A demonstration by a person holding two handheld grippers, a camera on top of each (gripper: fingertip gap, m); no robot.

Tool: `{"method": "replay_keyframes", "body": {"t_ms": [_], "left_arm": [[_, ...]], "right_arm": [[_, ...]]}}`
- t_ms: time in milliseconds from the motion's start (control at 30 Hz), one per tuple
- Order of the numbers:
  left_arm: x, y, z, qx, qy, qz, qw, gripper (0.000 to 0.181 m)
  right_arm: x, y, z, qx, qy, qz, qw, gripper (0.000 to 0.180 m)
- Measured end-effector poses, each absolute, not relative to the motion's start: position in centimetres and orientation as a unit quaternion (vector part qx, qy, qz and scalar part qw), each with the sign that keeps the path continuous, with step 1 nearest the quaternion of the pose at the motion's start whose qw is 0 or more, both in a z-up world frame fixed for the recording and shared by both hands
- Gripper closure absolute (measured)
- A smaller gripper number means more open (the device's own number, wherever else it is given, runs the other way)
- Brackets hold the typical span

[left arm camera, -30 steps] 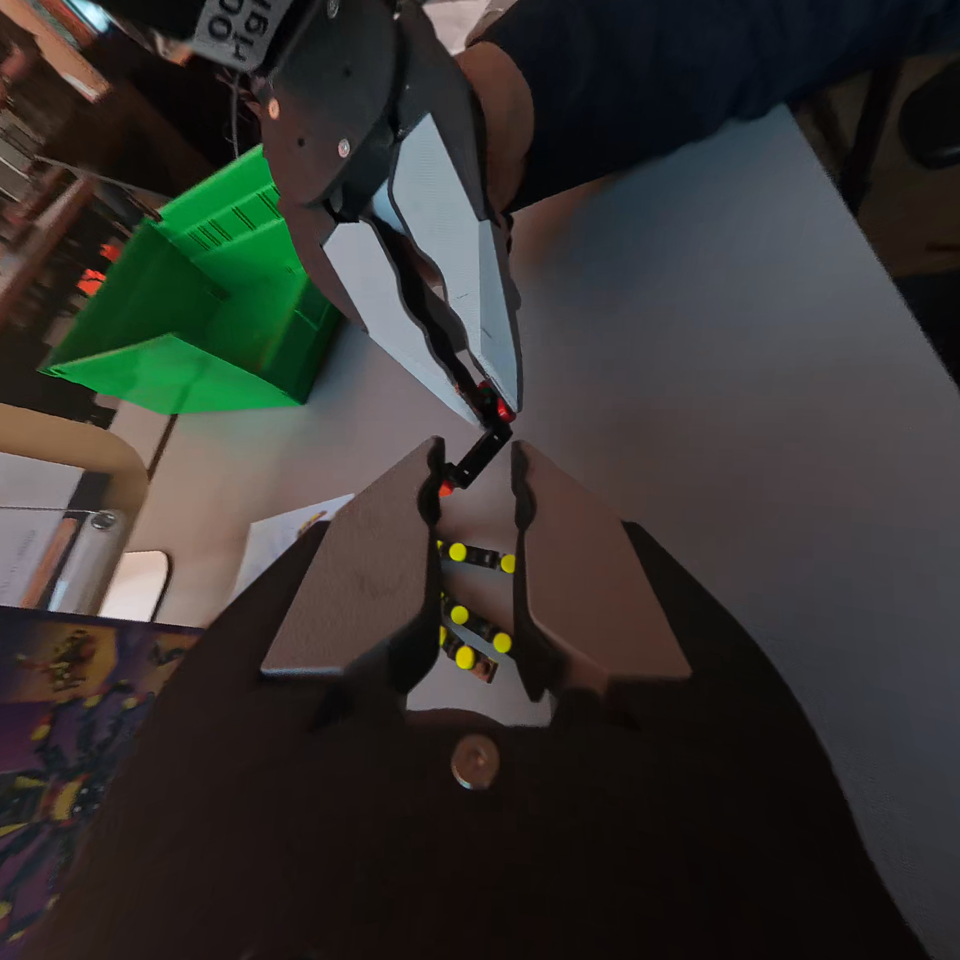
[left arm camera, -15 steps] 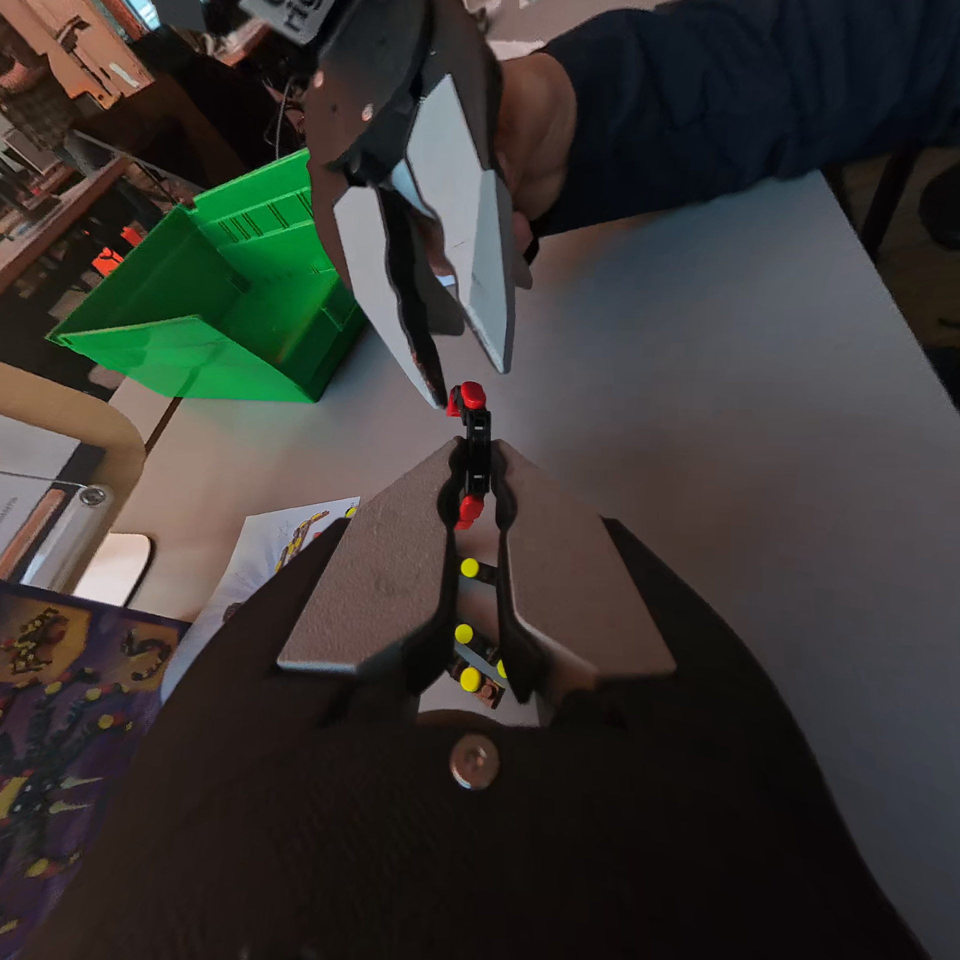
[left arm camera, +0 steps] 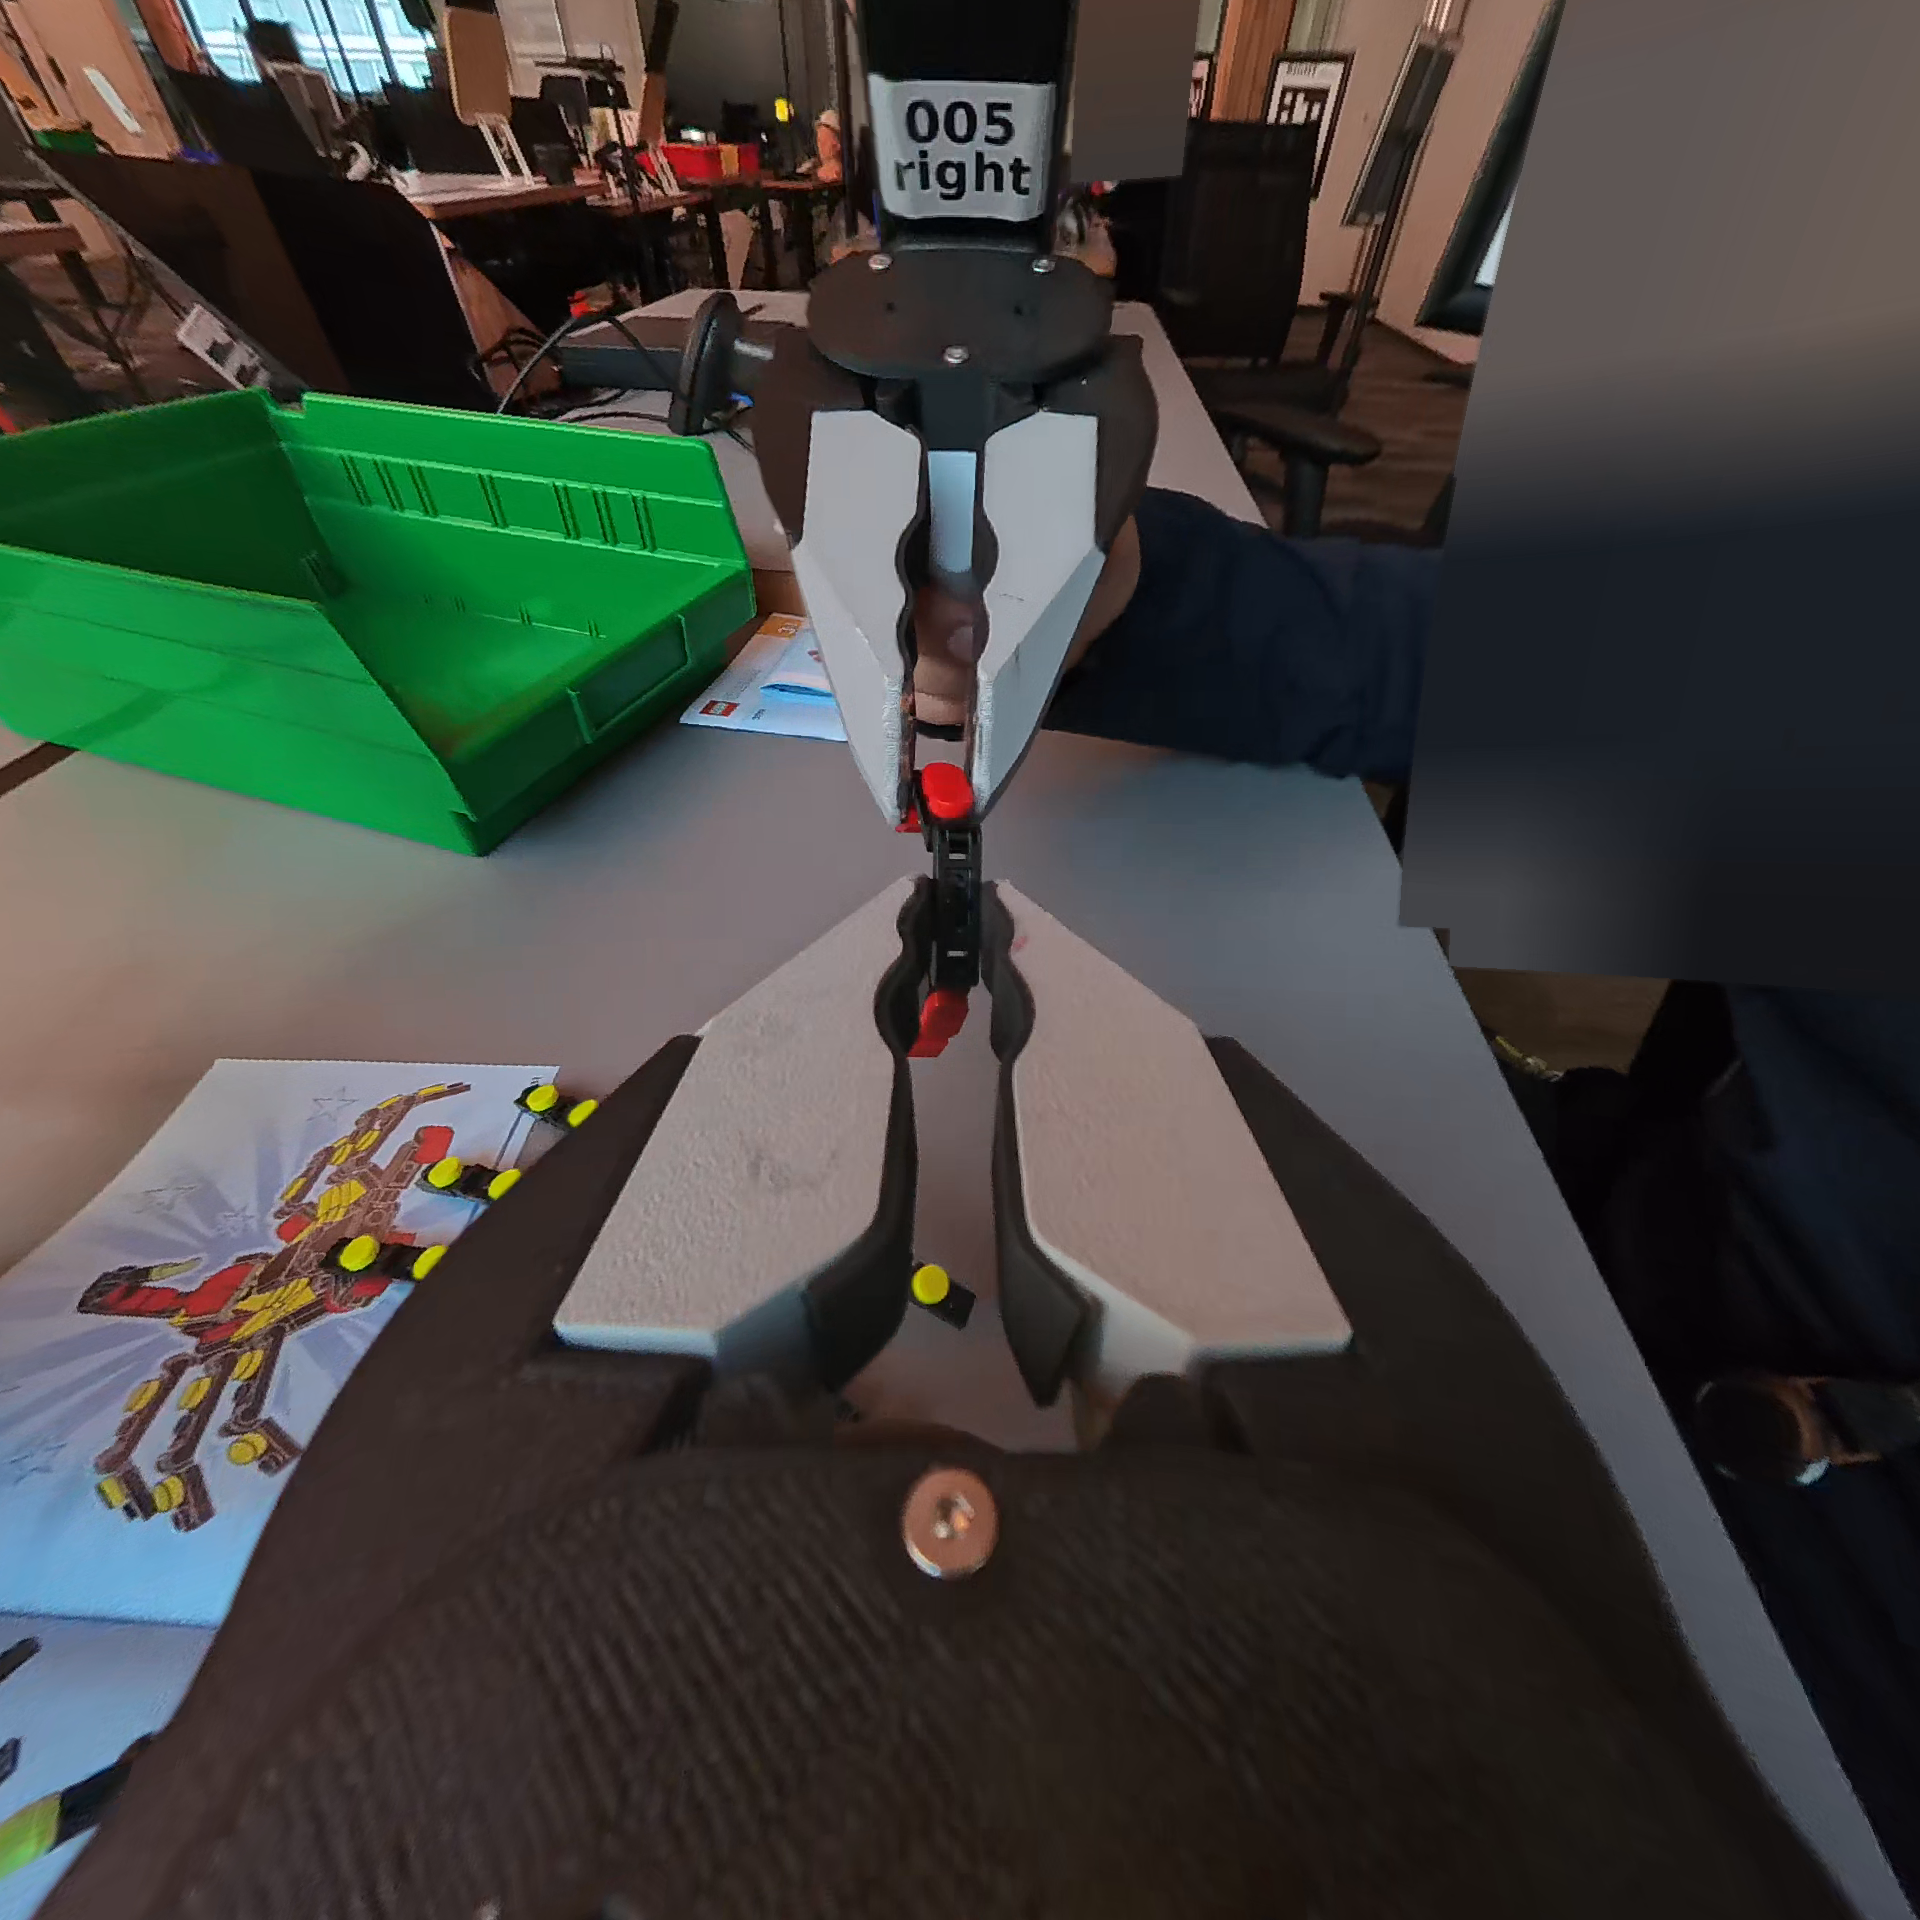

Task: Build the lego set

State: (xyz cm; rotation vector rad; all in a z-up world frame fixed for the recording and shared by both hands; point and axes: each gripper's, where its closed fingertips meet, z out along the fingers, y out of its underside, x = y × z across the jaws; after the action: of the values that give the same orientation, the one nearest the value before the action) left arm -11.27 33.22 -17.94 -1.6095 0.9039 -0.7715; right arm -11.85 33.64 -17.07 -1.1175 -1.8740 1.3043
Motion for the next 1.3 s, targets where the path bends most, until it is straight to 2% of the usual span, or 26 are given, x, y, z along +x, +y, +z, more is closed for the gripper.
{"method": "replay_keyframes", "body": {"t_ms": [367, 700, 900, 1100, 1233, 1300], "left_arm": [[-12.0, 34.0, -17.2, -0.677, 0.337, -0.352, 0.551, 0.176], [-12.4, 34.1, -17.9, -0.695, 0.356, -0.315, 0.539, 0.176], [-12.6, 33.9, -19.2, -0.718, 0.371, -0.301, 0.506, 0.176], [-12.0, 33.9, -20.9, -0.739, 0.387, -0.276, 0.477, 0.176], [-10.8, 33.8, -21.4, -0.741, 0.398, -0.267, 0.47, 0.176], [-11.2, 33.9, -21.0, -0.736, 0.393, -0.27, 0.481, 0.176]], "right_arm": [[-13.2, 33.4, -18.3, -0.449, -0.676, 0.526, 0.254, 0.175], [-13.0, 33.9, -18.2, -0.449, -0.684, 0.504, 0.275, 0.175], [-12.6, 34.3, -17.9, -0.452, -0.685, 0.5, 0.277, 0.175], [-13.4, 33.7, -16.9, -0.456, -0.644, 0.557, 0.259, 0.18], [-13.8, 33.4, -18.4, -0.466, -0.664, 0.531, 0.245, 0.18], [-13.5, 34.4, -17.1, -0.469, -0.642, 0.545, 0.266, 0.173]]}}
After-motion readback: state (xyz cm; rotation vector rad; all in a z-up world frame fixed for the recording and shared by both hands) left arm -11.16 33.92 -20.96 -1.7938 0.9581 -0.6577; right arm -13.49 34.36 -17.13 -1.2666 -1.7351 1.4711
